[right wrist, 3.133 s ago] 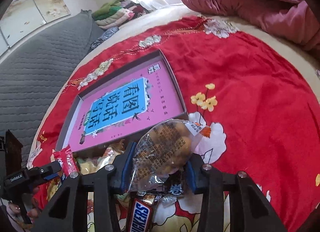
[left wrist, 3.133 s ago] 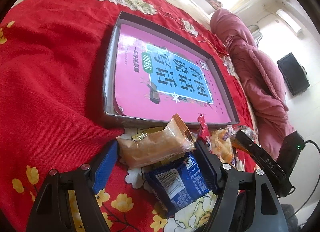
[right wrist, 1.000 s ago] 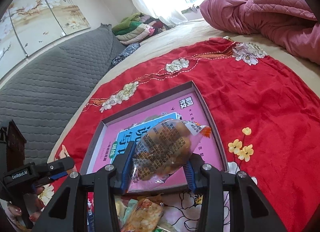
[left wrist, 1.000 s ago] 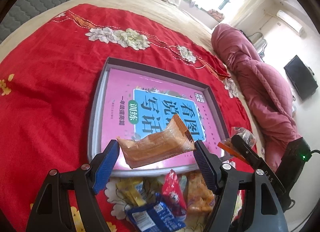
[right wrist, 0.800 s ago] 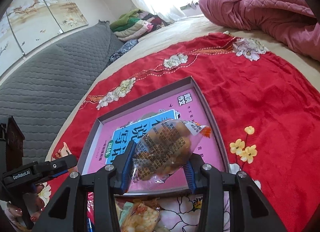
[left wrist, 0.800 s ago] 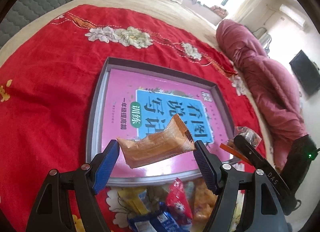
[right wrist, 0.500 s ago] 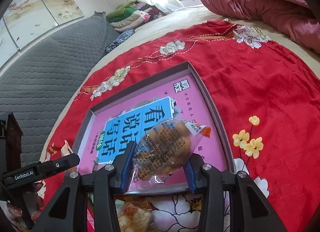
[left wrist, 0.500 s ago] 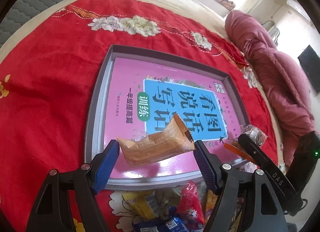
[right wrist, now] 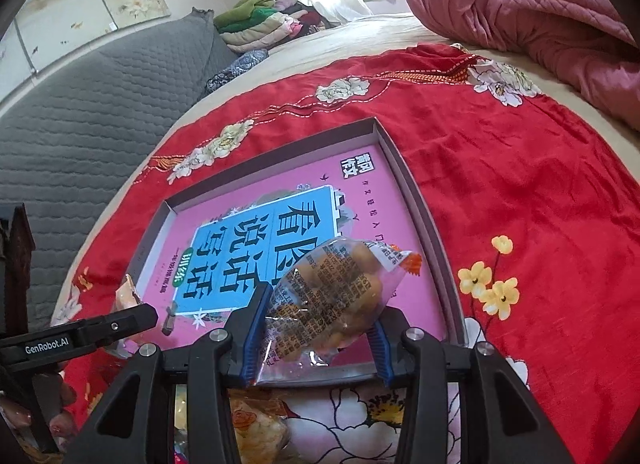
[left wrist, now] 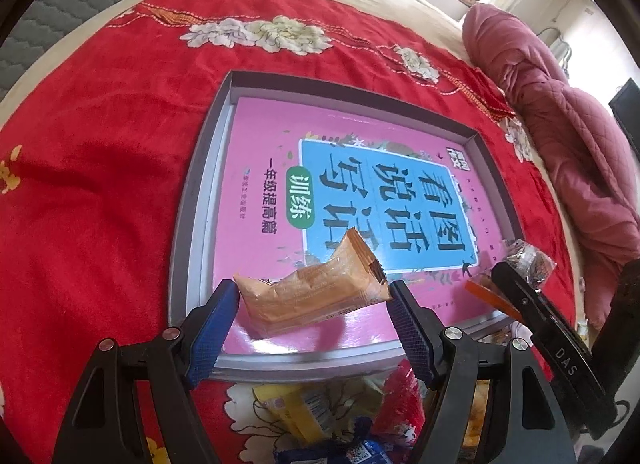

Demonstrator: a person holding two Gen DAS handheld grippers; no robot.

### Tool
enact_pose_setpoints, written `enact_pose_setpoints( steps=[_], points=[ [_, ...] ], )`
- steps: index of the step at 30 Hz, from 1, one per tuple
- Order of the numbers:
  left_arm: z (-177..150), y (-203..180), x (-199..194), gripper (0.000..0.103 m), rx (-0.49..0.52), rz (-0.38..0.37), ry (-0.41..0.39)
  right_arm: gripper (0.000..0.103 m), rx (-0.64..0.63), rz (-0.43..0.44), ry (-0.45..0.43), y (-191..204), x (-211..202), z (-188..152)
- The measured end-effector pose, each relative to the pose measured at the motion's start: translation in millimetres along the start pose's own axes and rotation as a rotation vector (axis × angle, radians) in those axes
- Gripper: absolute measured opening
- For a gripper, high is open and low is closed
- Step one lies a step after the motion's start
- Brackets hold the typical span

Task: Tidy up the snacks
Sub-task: 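Lift both held packs and carry them over the grey tray, then lower the cookie bag into the tray and open the right gripper while the left gripper releases the cake pack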

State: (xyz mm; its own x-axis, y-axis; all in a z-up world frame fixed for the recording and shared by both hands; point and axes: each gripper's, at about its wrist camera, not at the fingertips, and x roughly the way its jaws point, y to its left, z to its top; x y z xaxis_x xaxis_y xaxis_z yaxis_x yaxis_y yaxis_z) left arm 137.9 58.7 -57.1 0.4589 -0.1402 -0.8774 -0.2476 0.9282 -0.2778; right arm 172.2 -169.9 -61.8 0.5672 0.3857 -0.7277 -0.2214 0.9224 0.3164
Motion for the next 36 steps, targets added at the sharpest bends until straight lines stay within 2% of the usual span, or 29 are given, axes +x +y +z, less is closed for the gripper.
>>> enact_pose_setpoints(
  steps=[16,21,34,36],
  points=[
    [-2,1,4,0.078,-0.012,0.006,0.013,0.046,0.016,-0.029,-0.007,-7,-4,1],
    [-2,2,5,0.079,-0.015,0.007,0.014,0.053,0.027,-0.037,-0.016,-9,-7,1],
    [-2,2,6,0.079,-0.012,0.009,0.021,0.054,0.035,-0.036,-0.047,-13,-15,4],
    [-2,3,6,0.079,-0.012,0.005,0.022,0.057,0.033,-0.035,-0.056,-13,-16,4]
  ],
)
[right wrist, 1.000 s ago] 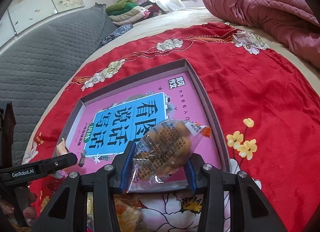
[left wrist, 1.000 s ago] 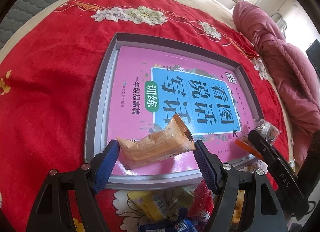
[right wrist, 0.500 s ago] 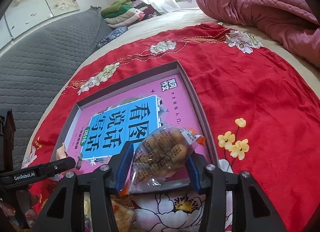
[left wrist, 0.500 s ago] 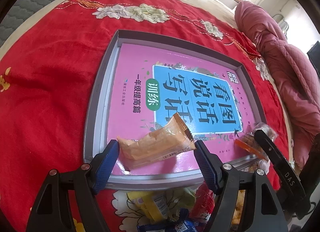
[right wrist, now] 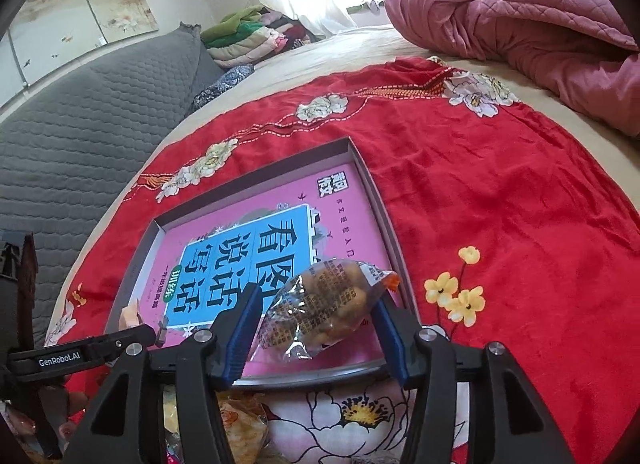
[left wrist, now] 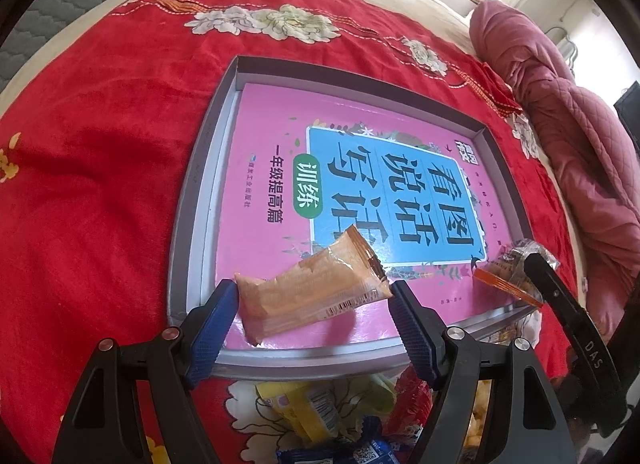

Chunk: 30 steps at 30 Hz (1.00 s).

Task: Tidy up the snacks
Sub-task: 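Lower the cookie bag into the tray and open the right gripper while the left gripper releases the cake pack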

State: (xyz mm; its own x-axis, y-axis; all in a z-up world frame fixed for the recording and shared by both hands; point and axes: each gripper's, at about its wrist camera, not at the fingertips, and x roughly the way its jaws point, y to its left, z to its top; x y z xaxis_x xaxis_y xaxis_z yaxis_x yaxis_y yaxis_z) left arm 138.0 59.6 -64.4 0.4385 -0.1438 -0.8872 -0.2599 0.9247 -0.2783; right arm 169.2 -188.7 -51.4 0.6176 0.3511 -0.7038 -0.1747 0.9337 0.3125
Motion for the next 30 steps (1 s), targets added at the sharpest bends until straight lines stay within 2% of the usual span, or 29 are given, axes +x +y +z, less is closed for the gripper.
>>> enact_pose_setpoints(
  steps=[2,19,27,30],
  points=[
    [0,0,1,0.08,0.0,0.004,0.002,0.06,0.0,0.001,-0.001,0,-1,-1],
    [2,2,-3,0.081,0.002,0.002,-0.015,0.061,-0.018,-0.035,0.009,-2,-11,-7],
    [2,-1,-11,0.082,0.03,-0.009,-0.036,0.061,-0.08,-0.038,-0.042,9,-24,-9],
    [3,-1,-11,0.082,0.032,-0.014,-0.036,0.061,-0.1,-0.041,-0.027,12,-18,-9]
  ],
)
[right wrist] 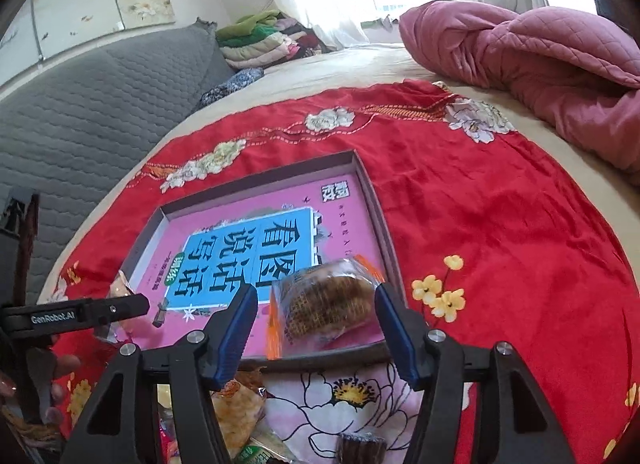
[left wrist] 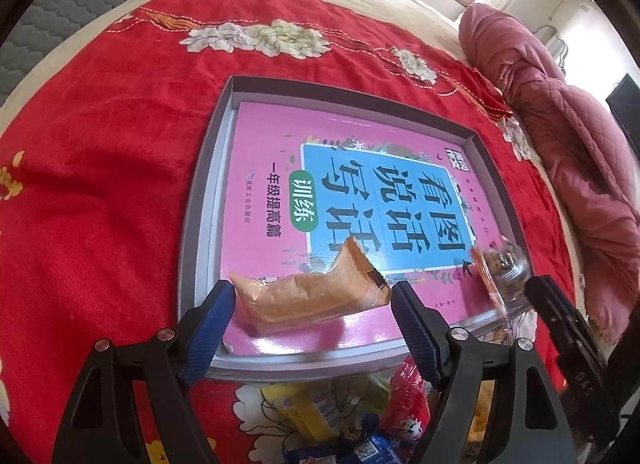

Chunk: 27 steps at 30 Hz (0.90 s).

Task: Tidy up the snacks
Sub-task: 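Lower the cookie bag into the tray and open the right gripper while the left gripper releases the cake pack, then move both tools back toward the remaining snack pile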

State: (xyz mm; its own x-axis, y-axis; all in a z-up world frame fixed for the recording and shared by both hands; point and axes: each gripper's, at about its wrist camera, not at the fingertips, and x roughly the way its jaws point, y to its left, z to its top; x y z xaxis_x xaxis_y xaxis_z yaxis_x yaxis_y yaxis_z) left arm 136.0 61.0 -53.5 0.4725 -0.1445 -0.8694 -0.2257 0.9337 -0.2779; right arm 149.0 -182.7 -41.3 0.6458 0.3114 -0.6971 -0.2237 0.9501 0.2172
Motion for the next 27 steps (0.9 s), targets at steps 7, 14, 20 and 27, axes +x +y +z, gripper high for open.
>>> enact_pose_setpoints(
  steps=[7,14,20,27],
  points=[
    [2,4,0,0.082,-0.02,-0.009,0.0,0.061,-0.006,0.003,0.034,1,14,0],
    [4,4,-9,0.082,-0.027,-0.022,-0.024,0.061,-0.006,0.026,0.005,0,6,1],
    [6,3,-25,0.082,-0.028,-0.034,-0.055,0.061,-0.01,0.034,-0.018,0,-4,3],
    [5,6,-43,0.082,-0.035,-0.046,-0.08,0.061,-0.005,0.045,-0.024,1,-13,5]
  ],
)
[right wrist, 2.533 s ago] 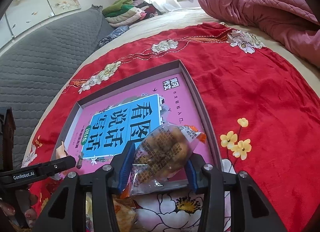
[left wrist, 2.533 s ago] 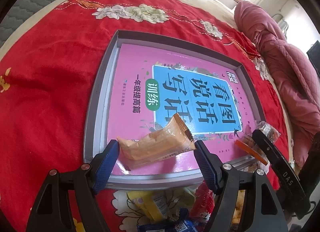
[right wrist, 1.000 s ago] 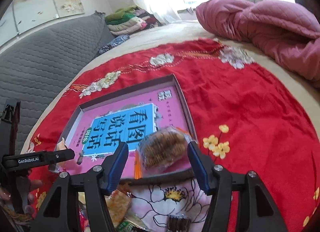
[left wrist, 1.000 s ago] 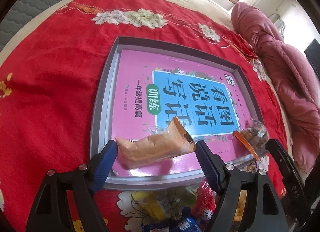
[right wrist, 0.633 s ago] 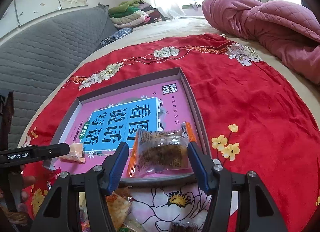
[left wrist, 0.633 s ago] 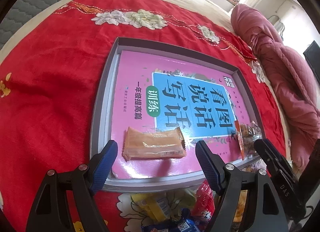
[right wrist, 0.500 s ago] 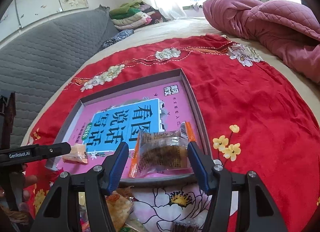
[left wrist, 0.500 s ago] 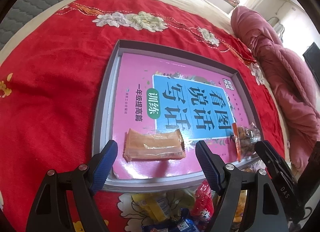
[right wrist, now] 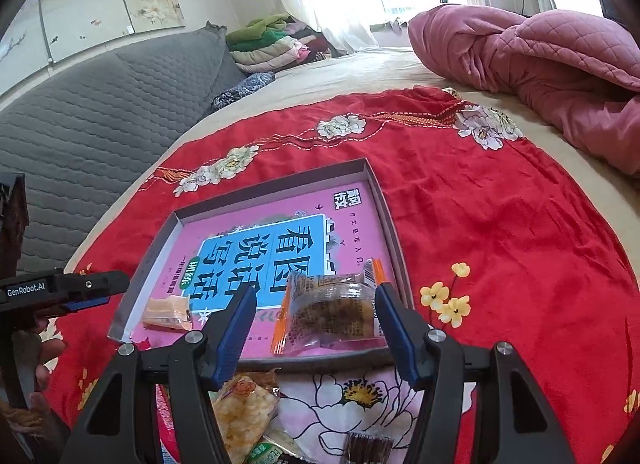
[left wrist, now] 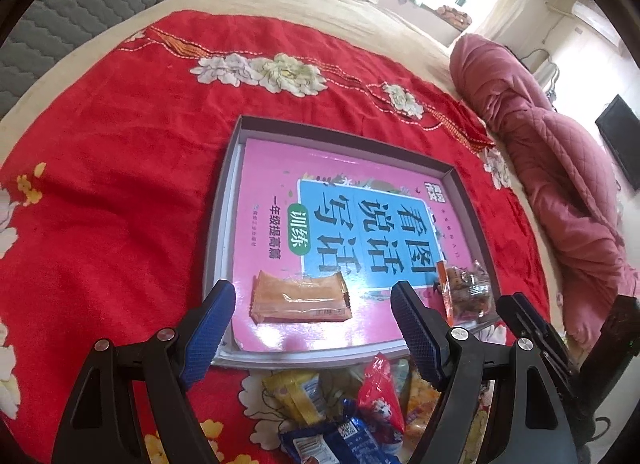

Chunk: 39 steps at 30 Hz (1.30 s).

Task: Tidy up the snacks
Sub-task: 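Move both tools back toward the remaining snack pile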

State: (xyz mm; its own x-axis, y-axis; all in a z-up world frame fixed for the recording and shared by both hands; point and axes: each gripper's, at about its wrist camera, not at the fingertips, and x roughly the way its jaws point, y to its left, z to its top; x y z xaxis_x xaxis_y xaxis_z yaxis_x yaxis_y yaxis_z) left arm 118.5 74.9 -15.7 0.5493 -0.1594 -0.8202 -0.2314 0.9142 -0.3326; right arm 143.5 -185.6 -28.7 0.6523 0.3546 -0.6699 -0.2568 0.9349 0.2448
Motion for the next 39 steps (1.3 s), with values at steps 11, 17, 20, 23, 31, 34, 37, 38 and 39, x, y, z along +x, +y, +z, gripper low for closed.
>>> enact_pose_setpoints(
  steps=[11,17,20,23,31,34,37,38,39],
  points=[
    [-9,2,-23,0.082,0.022,-0.009,0.001,0.062,-0.01,0.042,-0.006,9,-22,2],
    [-21,2,-31,0.082,0.047,0.0,0.018,0.062,-0.018,0.049,-0.004,14,-32,0],
    [-29,4,-32,0.082,0.057,0.0,0.037,0.063,-0.022,0.048,0.0,16,-35,-1],
    [-38,6,-32,0.082,0.066,0.008,0.055,0.063,-0.026,0.048,0.001,18,-37,-2],
    [-54,7,-29,0.082,0.058,-0.004,0.098,0.063,-0.025,0.052,0.003,20,-43,-5],
    [-58,4,-28,0.082,0.064,-0.007,0.108,0.063,-0.026,0.053,0.004,20,-44,-5],
    [-63,2,-26,0.082,0.07,-0.011,0.124,0.063,-0.027,0.059,0.012,21,-45,-7],
    [-64,2,-26,0.082,0.071,-0.01,0.128,0.063,-0.03,0.061,0.017,23,-45,-8],
    [-66,1,-25,0.082,0.07,-0.01,0.133,0.063,-0.033,0.063,0.021,24,-46,-9]
  ],
)
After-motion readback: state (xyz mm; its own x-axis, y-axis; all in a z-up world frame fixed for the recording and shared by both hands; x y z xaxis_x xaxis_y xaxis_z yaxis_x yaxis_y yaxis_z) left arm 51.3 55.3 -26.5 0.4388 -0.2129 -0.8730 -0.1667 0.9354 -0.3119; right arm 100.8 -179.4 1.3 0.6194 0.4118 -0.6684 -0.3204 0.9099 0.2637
